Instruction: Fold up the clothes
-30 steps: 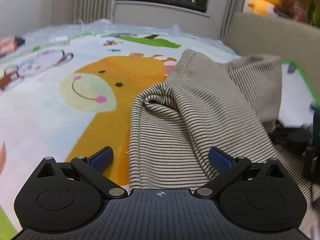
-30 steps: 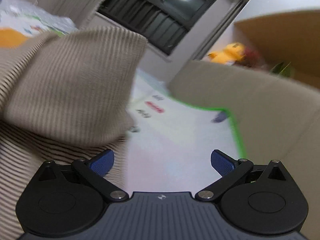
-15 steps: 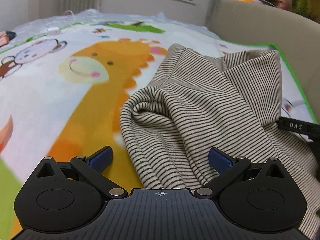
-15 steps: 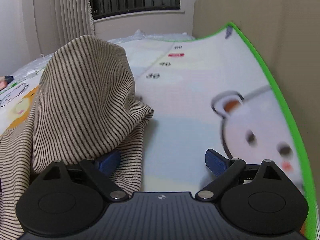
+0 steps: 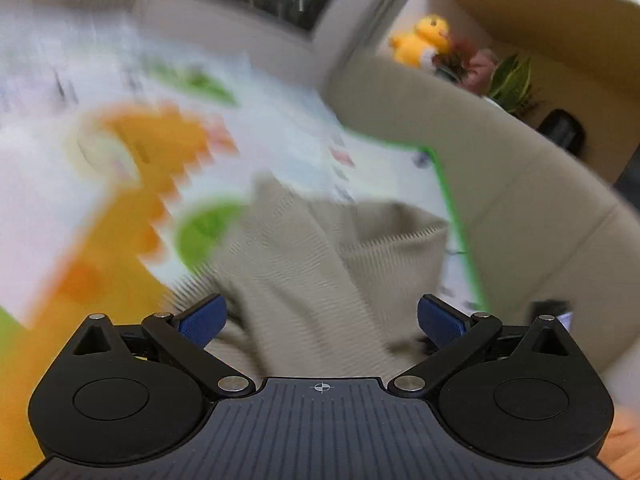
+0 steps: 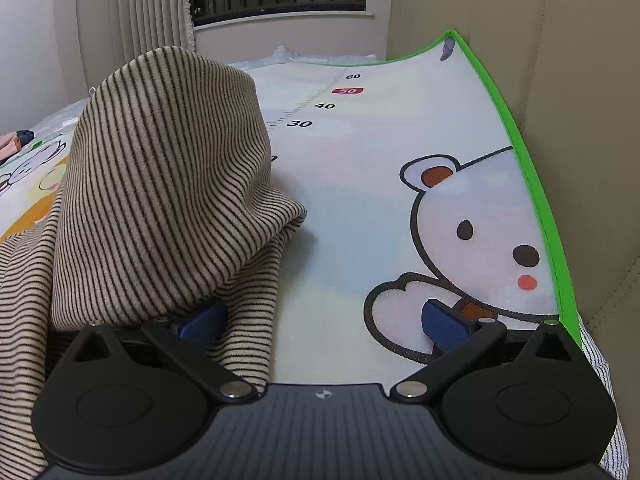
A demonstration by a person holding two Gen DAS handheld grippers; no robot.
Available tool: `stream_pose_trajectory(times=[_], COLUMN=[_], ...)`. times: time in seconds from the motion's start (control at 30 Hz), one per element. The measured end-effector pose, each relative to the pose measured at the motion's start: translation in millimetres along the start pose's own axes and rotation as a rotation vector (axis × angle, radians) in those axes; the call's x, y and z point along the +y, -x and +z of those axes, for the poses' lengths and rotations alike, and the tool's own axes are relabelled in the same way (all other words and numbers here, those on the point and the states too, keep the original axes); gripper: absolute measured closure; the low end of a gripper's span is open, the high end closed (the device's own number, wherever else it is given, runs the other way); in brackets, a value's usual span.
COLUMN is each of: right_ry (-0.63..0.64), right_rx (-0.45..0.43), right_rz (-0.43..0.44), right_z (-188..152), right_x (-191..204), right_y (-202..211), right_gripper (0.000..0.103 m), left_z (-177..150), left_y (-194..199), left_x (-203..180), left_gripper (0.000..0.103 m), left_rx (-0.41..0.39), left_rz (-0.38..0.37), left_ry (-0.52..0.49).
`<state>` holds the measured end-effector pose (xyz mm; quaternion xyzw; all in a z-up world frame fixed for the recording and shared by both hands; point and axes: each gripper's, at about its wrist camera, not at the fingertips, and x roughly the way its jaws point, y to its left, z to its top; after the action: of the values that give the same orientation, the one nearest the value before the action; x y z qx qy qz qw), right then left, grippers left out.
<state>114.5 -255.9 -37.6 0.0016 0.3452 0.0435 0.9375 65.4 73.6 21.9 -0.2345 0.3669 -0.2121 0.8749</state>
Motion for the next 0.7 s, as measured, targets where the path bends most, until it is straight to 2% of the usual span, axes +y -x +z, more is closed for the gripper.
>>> stream_pose_trajectory(times=[0.1, 0.13, 0.27, 0.37, 0.4, 0.47, 0.53, 0.57, 0.7], right_ry=[-0.008, -0.007, -0.008, -0.017, -0.019, -0.023, -0.026, -0.026, -0.030], right_rx=[0.004, 0.004, -0.005, -0.012, -0.013, -0.019, -0.026, -0.029, -0.038], right_rz=[0.009, 0.010, 0.013, 0.019, 0.021, 0.024, 0.025, 0.025, 0.024], right_z=[0, 0, -2, -4, -4, -4, -5, -5, -6], right_x=[-2, -2, -2, -4, -5, -6, -6, -6, -7], right_y=[-1, -2, -3, -3, -4, -4, -3, -3, -2], right_gripper=[0.000, 0.000, 0.000, 0.000, 0.000, 0.000, 0.000, 0.000, 0.000], left_z=[-13, -18, -25, -23, -23, -25, -28, -31, -33], left_y=[-38, -45, -45, -38, -33, -22, -25, -32, -42], left_x=[9, 10, 9, 9, 6, -6, -12, -9, -14], left_gripper=[0.000, 0.000, 0.000, 0.000, 0.000, 0.000, 0.000, 0.000, 0.000], left_rx=[0.113, 0.123, 0.070, 0.086, 0.089, 0.062, 0.098, 0.146, 0.172], left_rz=[0.020, 0.031, 0.058, 0.084, 0.098, 0.132, 0.164, 0.162, 0.211], left_ry=[0.064, 0.071, 0.114, 0.146, 0.134, 0.021, -0.058, -0.045, 0.005])
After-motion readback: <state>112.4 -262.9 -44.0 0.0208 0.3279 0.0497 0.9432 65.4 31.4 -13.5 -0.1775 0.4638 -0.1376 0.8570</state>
